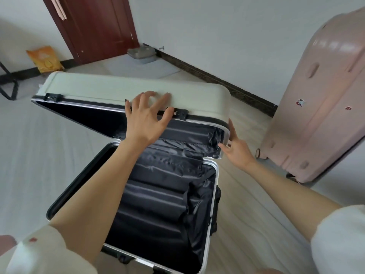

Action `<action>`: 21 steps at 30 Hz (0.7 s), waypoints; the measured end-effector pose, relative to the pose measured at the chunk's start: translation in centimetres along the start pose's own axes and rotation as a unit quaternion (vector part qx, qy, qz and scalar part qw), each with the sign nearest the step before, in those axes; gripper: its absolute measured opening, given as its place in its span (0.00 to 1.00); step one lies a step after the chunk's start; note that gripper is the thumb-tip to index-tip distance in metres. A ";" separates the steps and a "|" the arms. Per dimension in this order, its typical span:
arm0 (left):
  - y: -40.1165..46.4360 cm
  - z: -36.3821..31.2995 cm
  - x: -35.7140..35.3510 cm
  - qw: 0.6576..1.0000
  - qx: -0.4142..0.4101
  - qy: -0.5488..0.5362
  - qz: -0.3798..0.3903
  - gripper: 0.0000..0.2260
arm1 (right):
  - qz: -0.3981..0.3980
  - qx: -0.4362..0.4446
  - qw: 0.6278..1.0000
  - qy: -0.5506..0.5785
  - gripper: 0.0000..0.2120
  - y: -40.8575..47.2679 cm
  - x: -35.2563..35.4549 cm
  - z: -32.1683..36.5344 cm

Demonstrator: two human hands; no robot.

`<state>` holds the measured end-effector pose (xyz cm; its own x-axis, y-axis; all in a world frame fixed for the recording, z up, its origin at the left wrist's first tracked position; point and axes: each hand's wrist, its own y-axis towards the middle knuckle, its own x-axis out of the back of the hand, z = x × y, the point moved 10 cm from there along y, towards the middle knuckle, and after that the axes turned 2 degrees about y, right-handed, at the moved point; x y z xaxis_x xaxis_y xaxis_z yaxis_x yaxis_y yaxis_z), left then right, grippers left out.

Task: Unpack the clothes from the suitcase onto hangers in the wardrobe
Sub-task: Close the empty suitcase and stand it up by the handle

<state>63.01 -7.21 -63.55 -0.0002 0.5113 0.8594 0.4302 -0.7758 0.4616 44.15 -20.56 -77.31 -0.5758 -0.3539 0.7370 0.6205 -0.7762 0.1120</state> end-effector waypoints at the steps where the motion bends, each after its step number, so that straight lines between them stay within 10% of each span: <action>1: -0.3 0.2 0.1 1.000 0.001 0.000 -0.013 0.32 | 0.026 0.004 0.999 0.030 0.42 -0.3 0.0 0.1; 7: -0.8 0.4 0.5 0.998 -0.009 -0.053 0.013 0.33 | -0.065 -0.092 0.947 0.301 0.16 -1.0 3.4 1.1; 15: -2.7 1.9 0.4 0.997 0.022 0.006 0.076 0.38 | -0.025 -0.088 0.924 0.372 0.60 -3.8 1.0 5.5; 21: -4.2 1.4 -0.3 0.993 -0.036 0.009 0.116 0.35 | -0.102 -0.085 0.902 0.410 0.43 -5.6 -0.1 3.5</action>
<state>62.47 -3.62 -66.07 0.0747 0.3103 0.9477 0.3554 -0.8962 0.2654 42.57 -14.32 -75.63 -0.9123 -0.4078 -0.0361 0.4068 -0.9129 0.0333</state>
